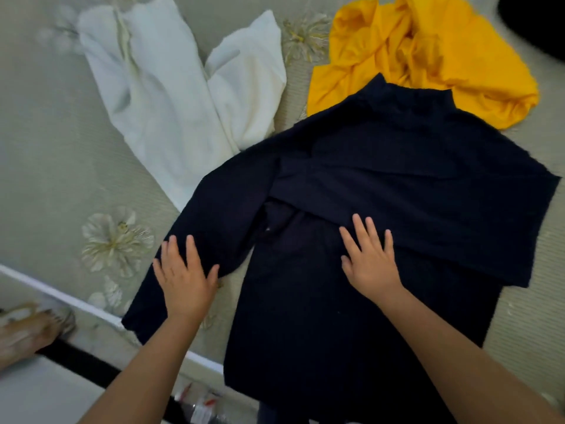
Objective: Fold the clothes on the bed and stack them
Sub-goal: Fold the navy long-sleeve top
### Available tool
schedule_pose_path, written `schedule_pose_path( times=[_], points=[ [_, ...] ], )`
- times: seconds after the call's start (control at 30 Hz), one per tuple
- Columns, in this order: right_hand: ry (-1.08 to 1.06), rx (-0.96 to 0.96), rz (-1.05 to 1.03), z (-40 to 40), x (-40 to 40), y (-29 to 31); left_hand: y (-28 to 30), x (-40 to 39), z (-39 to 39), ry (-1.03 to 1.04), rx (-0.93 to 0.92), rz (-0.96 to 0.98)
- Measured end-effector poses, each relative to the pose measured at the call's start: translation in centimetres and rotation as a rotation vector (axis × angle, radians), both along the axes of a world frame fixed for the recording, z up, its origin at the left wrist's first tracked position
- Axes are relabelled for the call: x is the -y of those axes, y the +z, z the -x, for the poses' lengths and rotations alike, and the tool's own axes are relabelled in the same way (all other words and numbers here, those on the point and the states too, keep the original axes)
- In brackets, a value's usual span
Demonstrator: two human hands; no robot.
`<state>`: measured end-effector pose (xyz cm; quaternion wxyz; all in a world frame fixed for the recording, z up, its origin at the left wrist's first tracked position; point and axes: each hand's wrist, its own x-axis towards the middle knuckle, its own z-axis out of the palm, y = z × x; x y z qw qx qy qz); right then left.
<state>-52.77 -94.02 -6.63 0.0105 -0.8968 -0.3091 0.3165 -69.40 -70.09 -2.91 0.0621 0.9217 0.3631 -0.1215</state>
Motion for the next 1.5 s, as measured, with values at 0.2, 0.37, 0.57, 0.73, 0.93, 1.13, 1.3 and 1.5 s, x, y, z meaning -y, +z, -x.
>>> schedule_pose_path(
  times=[0.2, 0.37, 0.57, 0.73, 0.93, 1.13, 1.3, 1.5],
  points=[
    [0.068, 0.052, 0.124, 0.0, -0.4, 0.4, -1.7, -1.2, 6.6, 0.162, -0.181, 0.167],
    [0.104, 0.063, 0.243, 0.2, -1.0, 1.0, -2.2, -2.7, 9.1, 0.513, 0.064, 0.066],
    [0.13, 0.101, 0.331, 0.8, -2.9, 1.9, -2.2, -5.2, 11.1, 0.52, 0.199, 0.128],
    [0.103, 0.008, 0.318, 0.9, -3.6, 3.0, 1.2, -3.3, 8.4, 0.573, 0.611, 0.274],
    [-0.048, -0.13, 0.112, 0.1, 0.4, 6.6, 7.4, -0.9, -0.4, 0.413, 0.887, 0.414],
    [-0.467, -0.099, -0.056, -0.4, 10.7, 10.6, 12.1, 7.6, -13.6, -0.266, 0.83, 0.542],
    [-0.801, -0.08, -0.086, 2.2, 18.8, 10.3, 9.0, 17.0, -17.4, -0.823, 0.206, 0.698],
    [-0.843, -0.016, -0.243, 3.0, 17.8, 7.2, 2.5, 13.3, -13.2, -0.692, 0.077, 0.319]
  ],
)
